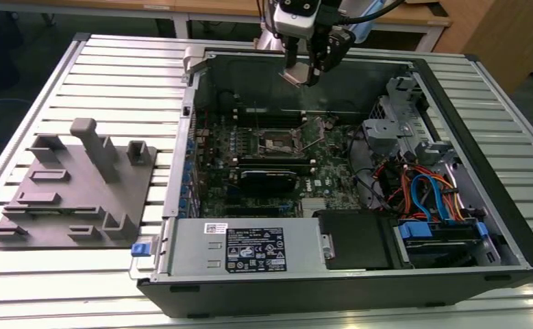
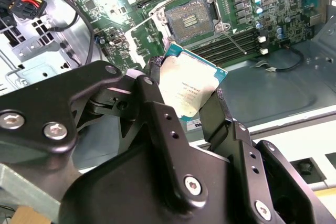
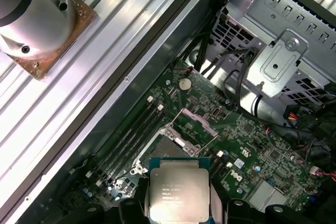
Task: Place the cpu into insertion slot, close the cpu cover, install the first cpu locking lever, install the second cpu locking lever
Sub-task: 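Place the cpu into insertion slot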
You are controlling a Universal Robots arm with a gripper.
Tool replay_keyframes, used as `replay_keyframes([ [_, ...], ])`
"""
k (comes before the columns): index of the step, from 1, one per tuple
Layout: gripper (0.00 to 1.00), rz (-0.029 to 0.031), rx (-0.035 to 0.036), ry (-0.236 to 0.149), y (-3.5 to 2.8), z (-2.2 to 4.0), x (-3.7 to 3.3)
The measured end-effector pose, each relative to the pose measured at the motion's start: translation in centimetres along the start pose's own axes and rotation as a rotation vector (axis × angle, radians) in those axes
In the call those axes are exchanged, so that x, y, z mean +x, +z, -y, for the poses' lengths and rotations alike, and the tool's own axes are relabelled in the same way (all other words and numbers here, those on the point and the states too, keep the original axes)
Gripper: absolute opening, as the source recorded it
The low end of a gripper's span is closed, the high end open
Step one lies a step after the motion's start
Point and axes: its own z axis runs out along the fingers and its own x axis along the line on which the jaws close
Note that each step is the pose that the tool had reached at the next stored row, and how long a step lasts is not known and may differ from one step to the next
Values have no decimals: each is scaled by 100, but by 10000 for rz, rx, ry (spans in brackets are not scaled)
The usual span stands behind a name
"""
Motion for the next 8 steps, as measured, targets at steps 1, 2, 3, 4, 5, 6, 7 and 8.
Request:
replay_keyframes([
  [1,54,6,-2,69,0,0,0],
  [2,54,13,-3,156,1,0,0],
  [3,54,22,-4,252,1,0,0],
  [4,54,31,-6,353,2,0,0],
  [5,54,41,-9,466,3,0,0],
  [6,54,53,-10,597,3,0,0],
  [7,54,64,-13,718,4,0,0],
  [8,54,76,-15,849,4,0,0],
])
